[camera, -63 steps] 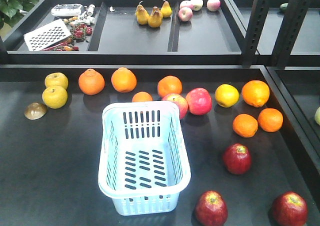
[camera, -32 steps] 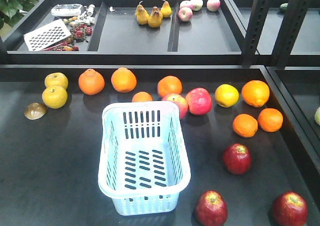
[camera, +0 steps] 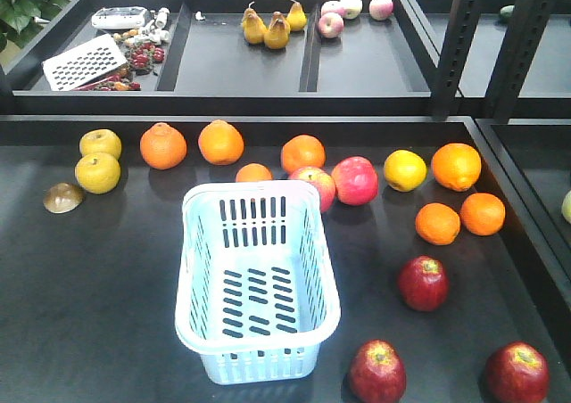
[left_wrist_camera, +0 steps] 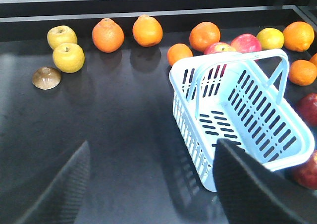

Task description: Pick three apples into basket with both arms

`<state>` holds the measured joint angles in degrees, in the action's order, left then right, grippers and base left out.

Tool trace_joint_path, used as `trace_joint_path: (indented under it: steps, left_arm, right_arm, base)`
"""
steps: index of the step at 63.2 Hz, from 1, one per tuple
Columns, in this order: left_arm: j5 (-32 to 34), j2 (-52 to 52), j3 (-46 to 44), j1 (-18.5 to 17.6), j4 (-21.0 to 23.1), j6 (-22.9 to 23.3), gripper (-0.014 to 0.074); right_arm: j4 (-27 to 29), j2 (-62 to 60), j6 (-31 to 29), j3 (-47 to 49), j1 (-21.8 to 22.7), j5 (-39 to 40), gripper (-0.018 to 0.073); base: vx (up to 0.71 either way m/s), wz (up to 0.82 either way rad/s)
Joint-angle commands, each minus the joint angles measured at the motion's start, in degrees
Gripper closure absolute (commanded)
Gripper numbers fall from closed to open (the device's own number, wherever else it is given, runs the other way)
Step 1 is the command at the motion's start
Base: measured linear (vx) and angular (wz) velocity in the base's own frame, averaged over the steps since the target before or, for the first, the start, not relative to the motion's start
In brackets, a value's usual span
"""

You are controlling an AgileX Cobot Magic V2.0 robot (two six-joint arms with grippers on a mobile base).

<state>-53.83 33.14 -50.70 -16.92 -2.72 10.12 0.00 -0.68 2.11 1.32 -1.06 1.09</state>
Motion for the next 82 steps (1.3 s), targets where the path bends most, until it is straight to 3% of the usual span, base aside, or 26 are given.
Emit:
trace_joint_path:
  steps: [1,32,41,60,71,82]
  left_arm:
    - [3.52,0.34,-1.15,0.13,0.00,0.42,0.0094]
    - [3.52,0.34,-1.15,0.13,0.00,0.42,0.0094]
    - [3.52,0.34,-1.15,0.13,0.00,0.42,0.0094]
    - [3.52,0.34,-1.15,0.13,0.00,0.42,0.0094]
    - [3.52,0.34,-1.15,0.13,0.00,0.42,0.0094]
    - [3.52,0.34,-1.15,0.13,0.00,0.42,0.0094]
  right_arm:
    - [0.00,1.66,-0.21,6.58,0.43,-3.10,0.0568]
    - [0.00,35.06,-0.60,37.78,0.43,-43.96,0.0568]
    - [0.00,41.61,-0.60,41.83,0.43,-48.19,0.0568]
    - [0.00,45.19,-0.64,41.71,0.43,-47.86,0.0552]
    - [0.00,45.64,-0.64,41.71,0.43,-49.03,0.0412]
    - [0.00,45.64,-0.64,41.71,0.43,-50.68,0.0110]
  base:
    - [0.00,0.00]
    - [0.00,0.00]
    - [0.00,0.00]
    - [0.00,0.00]
    - [0.00,0.00]
    - [0.00,0.00]
